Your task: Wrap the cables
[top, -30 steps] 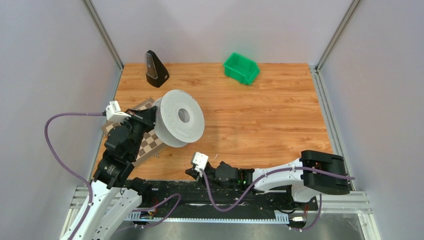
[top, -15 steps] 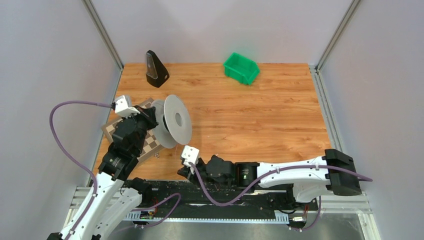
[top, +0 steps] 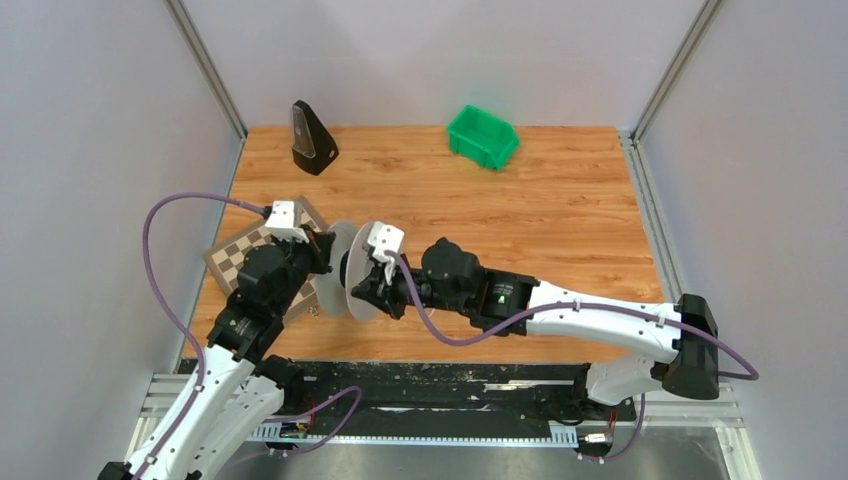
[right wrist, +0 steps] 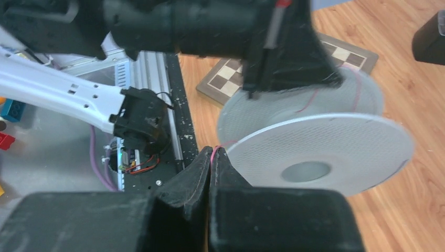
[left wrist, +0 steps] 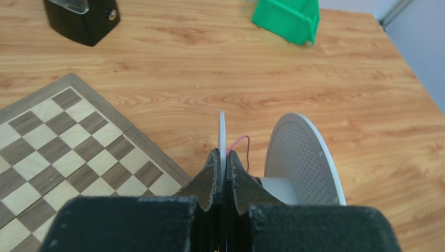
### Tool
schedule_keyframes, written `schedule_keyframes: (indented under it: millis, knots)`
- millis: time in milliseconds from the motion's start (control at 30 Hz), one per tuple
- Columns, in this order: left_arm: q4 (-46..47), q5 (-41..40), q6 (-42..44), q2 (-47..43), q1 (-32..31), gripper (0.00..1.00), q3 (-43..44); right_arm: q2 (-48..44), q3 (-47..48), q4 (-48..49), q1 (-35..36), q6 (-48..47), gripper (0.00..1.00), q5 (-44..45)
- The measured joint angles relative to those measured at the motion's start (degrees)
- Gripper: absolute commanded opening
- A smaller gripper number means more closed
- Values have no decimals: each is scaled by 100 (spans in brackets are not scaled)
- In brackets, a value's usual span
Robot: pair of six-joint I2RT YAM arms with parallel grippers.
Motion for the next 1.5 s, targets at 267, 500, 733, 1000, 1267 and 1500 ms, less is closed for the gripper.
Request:
schedule_keyframes:
  millis: [267,500,733,1000,1267,1500]
  knots:
    - [109,1340,876,-138,-2,0,-278,203,345,-586,-776,-87,0,-627]
    - [37,2492,1622,22,-4,0,-273,212,426,-876,-1187,-210,0,-841]
    - [-92,3368,2094,26,-4,0,-87,184,354,-1078,-1554,-446,0,-935]
    - [-328,3952,2282,28,-4,0,240,-216,-350,-1150,-2037,-555,0,-1102]
    - [-387,4245,1731,28,-4,0,649,-997,-1064,-1034,-2155,-614,4,-1331]
    - [-271,4065,345,-24,-2,0,946,-1620,-2072,-507,-2288,-393,9,-1711]
